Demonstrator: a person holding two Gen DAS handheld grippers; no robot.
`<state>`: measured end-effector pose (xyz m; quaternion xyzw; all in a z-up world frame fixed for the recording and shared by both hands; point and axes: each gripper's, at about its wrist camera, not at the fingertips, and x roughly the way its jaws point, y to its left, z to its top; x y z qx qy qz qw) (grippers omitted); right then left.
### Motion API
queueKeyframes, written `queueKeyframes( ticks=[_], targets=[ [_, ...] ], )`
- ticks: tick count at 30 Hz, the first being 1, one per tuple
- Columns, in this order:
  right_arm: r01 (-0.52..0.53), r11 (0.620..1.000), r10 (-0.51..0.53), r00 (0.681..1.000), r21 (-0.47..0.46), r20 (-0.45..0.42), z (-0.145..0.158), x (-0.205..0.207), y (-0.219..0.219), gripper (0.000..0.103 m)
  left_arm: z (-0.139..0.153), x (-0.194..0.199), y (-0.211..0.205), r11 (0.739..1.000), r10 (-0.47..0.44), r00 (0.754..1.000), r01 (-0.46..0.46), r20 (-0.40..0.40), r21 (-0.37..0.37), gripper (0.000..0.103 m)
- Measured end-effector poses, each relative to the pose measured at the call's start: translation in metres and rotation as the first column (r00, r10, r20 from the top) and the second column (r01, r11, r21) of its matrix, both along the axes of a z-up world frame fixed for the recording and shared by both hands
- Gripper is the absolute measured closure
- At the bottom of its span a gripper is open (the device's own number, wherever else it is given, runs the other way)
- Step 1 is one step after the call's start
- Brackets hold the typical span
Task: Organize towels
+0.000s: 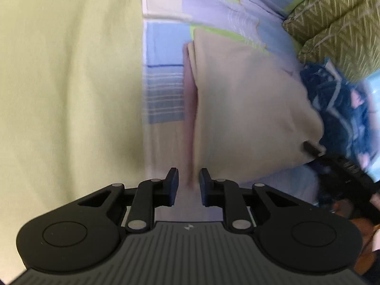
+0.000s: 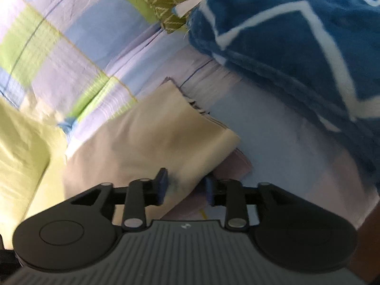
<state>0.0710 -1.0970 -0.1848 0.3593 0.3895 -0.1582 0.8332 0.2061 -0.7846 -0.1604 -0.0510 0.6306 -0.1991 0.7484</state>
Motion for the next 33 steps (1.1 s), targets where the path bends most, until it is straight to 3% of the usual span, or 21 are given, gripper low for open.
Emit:
queueKeyframes(
  ticks=[1, 5, 8, 12, 16, 20, 22, 24, 25, 27, 30, 31, 33],
  targets=[
    [0.004, 1.0, -0.004, 1.0, 0.002, 0.002, 0.003, -0.002, -0.002, 0.059, 0.007, -0.001, 0.001, 1.0, 0.0, 1.0, 0.0, 0.0, -0.004, 0.084],
    [0.058, 0.997, -0.062, 0.995, -0.053, -0.072, 0.016, -0.007, -0.012, 0.055, 0.038, 0.007, -0.006, 0.991, -0.011, 1.0, 0.008, -0.019, -0.135, 0.084],
    [0.072, 0.991, -0.079, 0.995, -0.111, -0.057, 0.038, -0.012, -0.017, 0.055, 0.037, 0.018, -0.04, 0.99, -0.069, 0.998, 0.068, -0.001, -0.123, 0.084],
    [-0.025, 0.987, 0.026, 1.0, -0.161, 0.0, 0.057, 0.008, -0.02, 0.057, 0.024, 0.034, -0.093, 0.988, -0.11, 0.994, 0.108, -0.013, -0.111, 0.084],
    [-0.103, 0.982, 0.104, 0.995, -0.159, -0.002, 0.052, 0.048, -0.034, 0.061, -0.008, 0.039, -0.115, 0.997, -0.083, 0.994, 0.083, -0.066, -0.005, 0.084],
    [-0.209, 0.969, 0.208, 0.978, -0.129, -0.018, 0.025, 0.091, -0.049, 0.081, -0.018, 0.032, -0.106, 1.0, -0.024, 0.996, 0.024, -0.082, -0.005, 0.083],
    [-0.237, 0.965, 0.233, 0.971, -0.113, -0.05, 0.012, 0.108, -0.052, 0.082, -0.019, 0.03, -0.105, 1.0, -0.01, 0.996, 0.009, -0.084, -0.003, 0.082],
    [-0.275, 0.958, 0.271, 0.961, -0.081, -0.057, -0.001, 0.119, -0.055, 0.099, -0.019, 0.029, -0.107, 1.0, -0.006, 0.996, 0.007, -0.083, 0.007, 0.082],
    [-0.3, 0.95, 0.297, 0.954, -0.092, -0.045, 0.0, 0.12, -0.053, 0.099, -0.019, 0.028, -0.109, 1.0, -0.008, 0.997, 0.01, -0.08, 0.018, 0.082],
    [-0.426, 0.885, 0.431, 0.902, -0.189, -0.015, 0.008, 0.117, -0.035, 0.1, -0.018, 0.029, -0.112, 0.999, -0.008, 0.997, 0.011, -0.077, 0.031, 0.082],
    [-0.541, 0.787, 0.54, 0.836, -0.296, -0.095, 0.01, 0.11, -0.01, 0.097, -0.018, 0.029, -0.116, 0.998, -0.003, 0.997, 0.007, -0.078, 0.055, 0.081],
    [-0.539, 0.789, 0.536, 0.839, -0.295, -0.097, 0.009, 0.109, -0.01, 0.094, -0.018, 0.029, -0.118, 0.998, 0.002, 0.997, 0.003, -0.08, 0.063, 0.081],
    [-0.502, 0.824, 0.498, 0.863, -0.264, -0.086, 0.009, 0.106, -0.02, 0.076, -0.017, 0.03, -0.118, 0.997, 0.006, 0.997, 0.0, -0.08, 0.072, 0.081]
  ],
)
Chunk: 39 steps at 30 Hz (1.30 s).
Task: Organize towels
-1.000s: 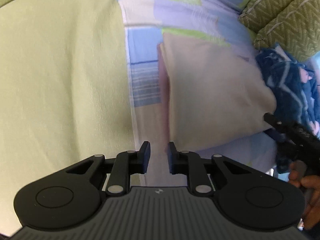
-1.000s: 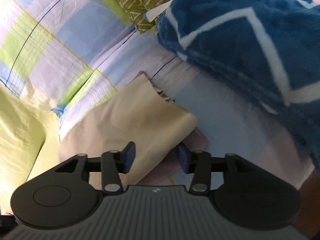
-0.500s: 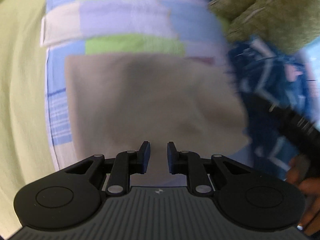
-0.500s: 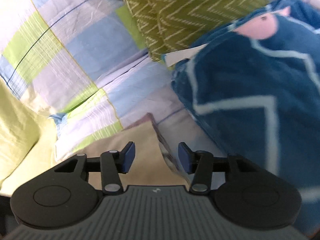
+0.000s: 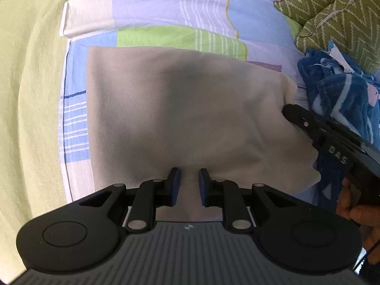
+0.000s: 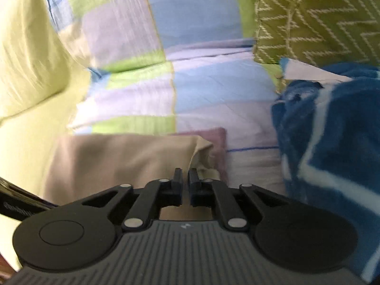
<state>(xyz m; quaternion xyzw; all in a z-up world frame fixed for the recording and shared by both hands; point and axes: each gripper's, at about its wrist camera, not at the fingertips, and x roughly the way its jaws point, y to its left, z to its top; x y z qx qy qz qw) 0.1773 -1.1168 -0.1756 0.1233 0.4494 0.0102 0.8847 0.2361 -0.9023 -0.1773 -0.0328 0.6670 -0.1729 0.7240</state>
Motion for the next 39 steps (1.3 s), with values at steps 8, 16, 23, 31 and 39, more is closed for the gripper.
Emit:
queueKeyframes(
  ticks=[8, 16, 23, 31, 39],
  targets=[
    [0.064, 0.983, -0.068, 0.998, 0.17, 0.015, -0.013, 0.021, -0.049, 0.069, -0.002, 0.003, -0.006, 1.0, 0.002, 1.0, -0.002, -0.005, 0.018, 0.081],
    [-0.019, 0.957, 0.037, 0.998, 0.289, -0.057, -0.03, 0.039, -0.062, 0.081, -0.005, 0.009, -0.012, 1.0, 0.004, 1.0, -0.003, -0.016, 0.029, 0.081],
    [0.005, 0.947, 0.031, 0.994, 0.321, -0.107, -0.035, 0.04, -0.063, 0.081, -0.007, 0.011, -0.011, 1.0, 0.01, 1.0, -0.01, -0.02, 0.016, 0.081],
    [-0.192, 0.968, 0.199, 0.98, 0.163, -0.022, -0.025, 0.045, -0.036, 0.097, -0.009, 0.011, -0.006, 0.999, 0.029, 0.999, -0.029, -0.018, -0.016, 0.081],
    [-0.222, 0.968, 0.229, 0.972, -0.116, 0.049, -0.021, 0.028, -0.012, 0.094, -0.007, 0.007, 0.0, 0.994, 0.096, 0.995, -0.096, -0.012, -0.052, 0.08]
  ],
)
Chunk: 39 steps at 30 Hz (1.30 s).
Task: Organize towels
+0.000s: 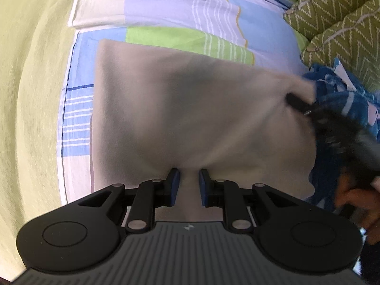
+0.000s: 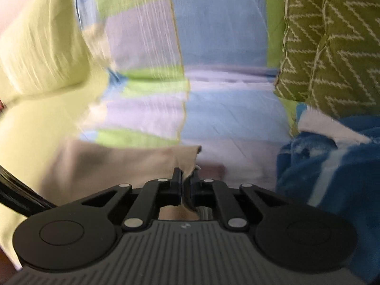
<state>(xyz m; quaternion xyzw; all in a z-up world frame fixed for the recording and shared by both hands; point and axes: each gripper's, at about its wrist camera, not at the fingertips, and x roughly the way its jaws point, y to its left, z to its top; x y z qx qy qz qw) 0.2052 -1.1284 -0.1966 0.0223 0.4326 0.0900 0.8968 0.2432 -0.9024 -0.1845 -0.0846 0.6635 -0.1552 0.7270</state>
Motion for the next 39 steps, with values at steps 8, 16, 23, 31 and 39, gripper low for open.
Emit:
queueKeyframes(
  ticks=[8, 16, 23, 31, 39],
  targets=[
    [0.252, 0.968, -0.251, 0.966, -0.019, 0.056, 0.033, -0.008, -0.01, 0.09, 0.042, 0.008, 0.013, 0.997, 0.051, 0.995, -0.045, 0.086, -0.068, 0.069],
    [-0.072, 0.995, 0.07, 0.997, 0.07, 0.039, 0.014, 0.016, 0.058, 0.102, 0.023, 0.049, 0.01, 1.0, 0.005, 0.972, -0.005, 0.237, 0.0, 0.063],
    [0.109, 0.994, -0.109, 0.993, -0.005, 0.042, -0.01, 0.02, 0.023, 0.103, 0.011, 0.065, 0.025, 0.996, 0.084, 0.956, -0.089, 0.281, 0.005, 0.068],
    [0.211, 0.977, -0.214, 0.971, 0.043, 0.103, 0.021, -0.001, 0.001, 0.1, 0.036, 0.045, 0.042, 0.982, 0.183, 0.949, -0.164, 0.257, -0.094, 0.069],
    [0.311, 0.95, -0.311, 0.948, 0.009, 0.064, -0.011, 0.001, -0.026, 0.098, 0.013, 0.033, 0.056, 0.975, 0.222, 0.946, -0.21, 0.236, -0.076, 0.078]
  ],
)
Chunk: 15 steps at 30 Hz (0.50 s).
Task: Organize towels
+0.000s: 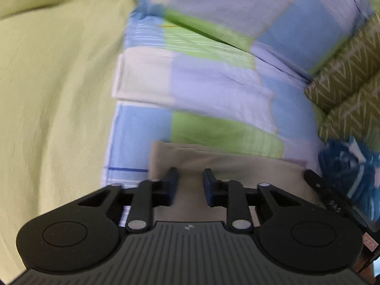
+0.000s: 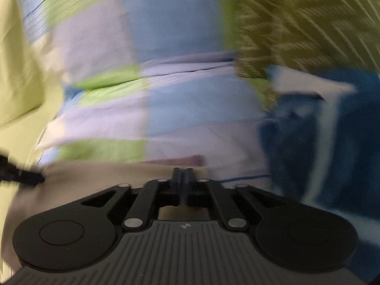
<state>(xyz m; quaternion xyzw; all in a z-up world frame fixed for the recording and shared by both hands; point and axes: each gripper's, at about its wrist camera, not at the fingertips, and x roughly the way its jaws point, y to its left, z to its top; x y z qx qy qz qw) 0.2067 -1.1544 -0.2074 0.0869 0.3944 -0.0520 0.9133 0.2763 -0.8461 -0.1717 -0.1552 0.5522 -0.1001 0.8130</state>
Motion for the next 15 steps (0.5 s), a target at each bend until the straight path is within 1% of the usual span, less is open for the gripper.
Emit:
queueKeyframes(
  ticks=[1, 2, 3, 4, 5, 8, 9, 10, 11, 12, 13, 14, 15],
  targets=[
    [0.027, 0.999, -0.027, 1.0, -0.028, -0.004, 0.003, -0.002, -0.005, 0.098, 0.008, -0.005, 0.006, 1.0, 0.013, 1.0, -0.013, 0.016, 0.012, 0.078],
    [0.054, 0.998, -0.054, 0.998, -0.033, 0.012, 0.012, -0.01, -0.011, 0.098, 0.013, -0.009, 0.011, 1.0, 0.018, 1.0, -0.018, 0.021, 0.009, 0.077],
    [0.076, 0.997, -0.075, 0.996, -0.016, 0.037, 0.027, -0.023, -0.015, 0.097, 0.015, -0.012, 0.013, 1.0, 0.018, 1.0, -0.018, 0.022, 0.002, 0.077],
    [0.072, 0.997, -0.071, 0.996, -0.006, 0.056, 0.039, -0.034, -0.012, 0.097, 0.018, -0.017, 0.015, 1.0, 0.015, 1.0, -0.015, 0.021, -0.01, 0.077],
    [0.06, 0.998, -0.06, 0.996, 0.005, 0.06, 0.043, -0.038, -0.008, 0.097, 0.021, -0.023, 0.016, 1.0, 0.01, 1.0, -0.009, 0.02, -0.021, 0.077],
    [-0.048, 0.995, 0.042, 0.997, 0.092, 0.063, 0.056, -0.061, 0.016, 0.097, 0.021, -0.051, 0.001, 0.998, -0.045, 0.999, 0.046, 0.013, -0.051, 0.076],
    [-0.106, 0.988, 0.1, 0.993, 0.11, 0.06, 0.054, -0.069, 0.032, 0.097, 0.019, -0.054, -0.001, 0.997, -0.053, 0.999, 0.053, 0.014, -0.049, 0.076],
    [-0.134, 0.984, 0.128, 0.99, 0.117, 0.059, 0.051, -0.072, 0.041, 0.097, 0.015, -0.059, -0.004, 0.997, -0.058, 0.998, 0.058, 0.013, -0.045, 0.076],
    [-0.183, 0.974, 0.177, 0.982, 0.13, 0.058, 0.042, -0.073, 0.056, 0.097, 0.006, -0.065, -0.006, 0.998, -0.049, 0.999, 0.049, 0.01, -0.044, 0.076],
    [-0.211, 0.968, 0.204, 0.977, 0.137, 0.068, 0.034, -0.07, 0.066, 0.097, 0.001, -0.067, -0.005, 0.998, -0.038, 0.999, 0.038, 0.008, -0.043, 0.076],
    [-0.24, 0.962, 0.231, 0.97, 0.131, 0.077, 0.025, -0.065, 0.074, 0.098, -0.009, -0.07, -0.002, 0.999, -0.015, 1.0, 0.015, 0.0, -0.033, 0.076],
    [-0.245, 0.962, 0.238, 0.969, 0.117, 0.072, 0.024, -0.06, 0.075, 0.098, -0.014, -0.073, 0.001, 0.999, -0.006, 1.0, 0.006, -0.002, -0.032, 0.077],
    [-0.251, 0.965, 0.248, 0.967, 0.075, 0.057, 0.015, -0.057, 0.077, 0.102, -0.014, -0.075, 0.003, 0.999, -0.002, 1.0, 0.002, 0.006, -0.04, 0.077]
  ],
)
